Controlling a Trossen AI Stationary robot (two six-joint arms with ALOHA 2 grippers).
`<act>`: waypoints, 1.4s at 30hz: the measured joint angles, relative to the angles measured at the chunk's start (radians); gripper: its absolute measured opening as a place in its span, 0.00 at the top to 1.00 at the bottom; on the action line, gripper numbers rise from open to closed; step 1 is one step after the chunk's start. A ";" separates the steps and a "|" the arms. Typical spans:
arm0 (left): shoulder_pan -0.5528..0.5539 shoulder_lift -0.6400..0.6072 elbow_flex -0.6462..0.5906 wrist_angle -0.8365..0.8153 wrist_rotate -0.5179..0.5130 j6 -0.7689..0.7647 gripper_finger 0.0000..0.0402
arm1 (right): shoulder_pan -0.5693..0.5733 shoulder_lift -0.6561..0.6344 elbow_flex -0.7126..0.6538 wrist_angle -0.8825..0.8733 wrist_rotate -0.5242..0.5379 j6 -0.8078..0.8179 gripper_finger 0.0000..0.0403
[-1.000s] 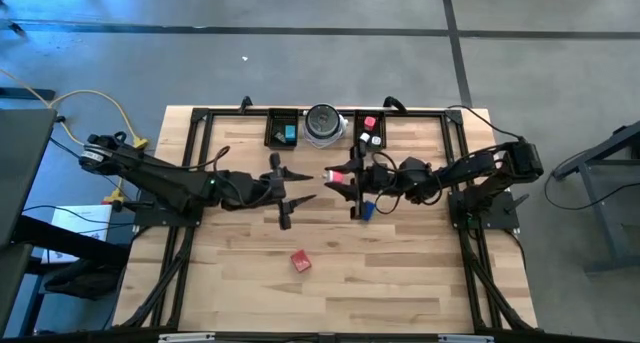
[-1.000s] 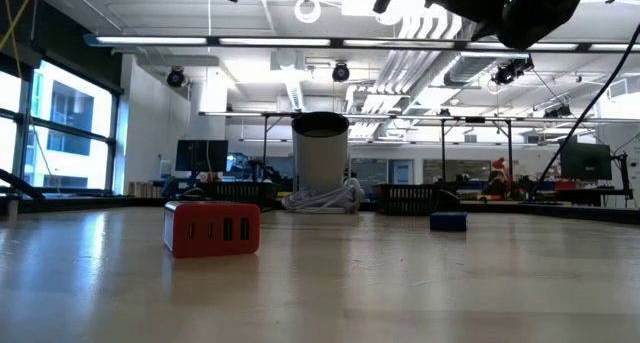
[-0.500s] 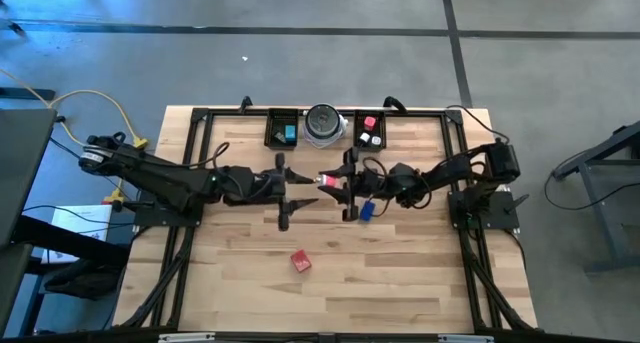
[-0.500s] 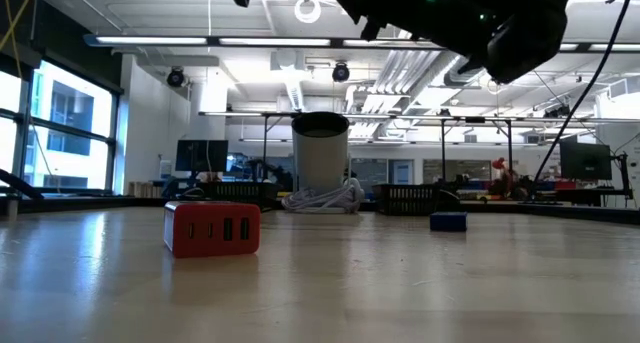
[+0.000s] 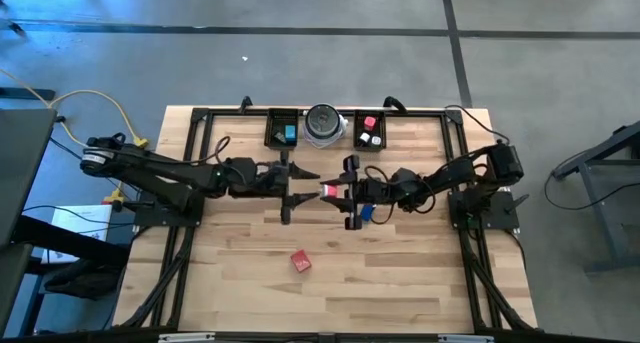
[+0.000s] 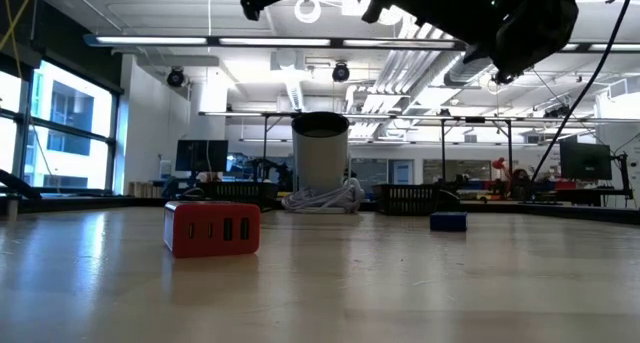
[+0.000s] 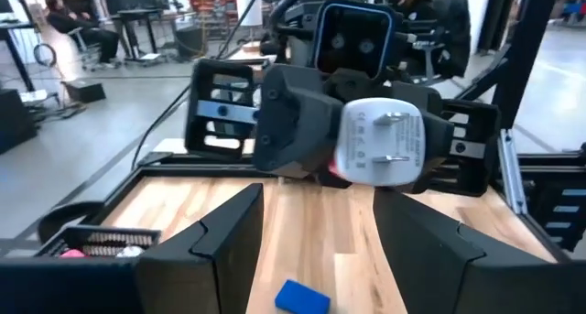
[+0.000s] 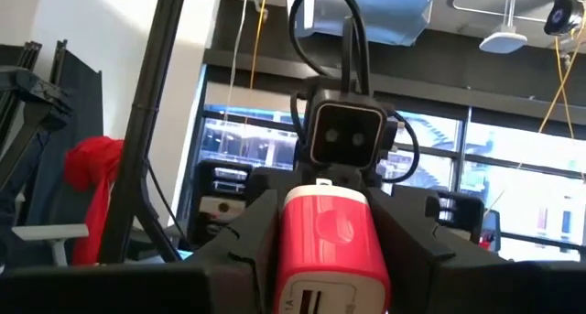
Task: Pick & Place Office items
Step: Put the pink white charger adapter into the right black basket
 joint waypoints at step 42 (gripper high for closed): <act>-0.205 0.106 0.001 0.001 -0.614 0.913 0.49 | -0.048 -0.004 0.010 -0.225 -0.080 0.446 0.69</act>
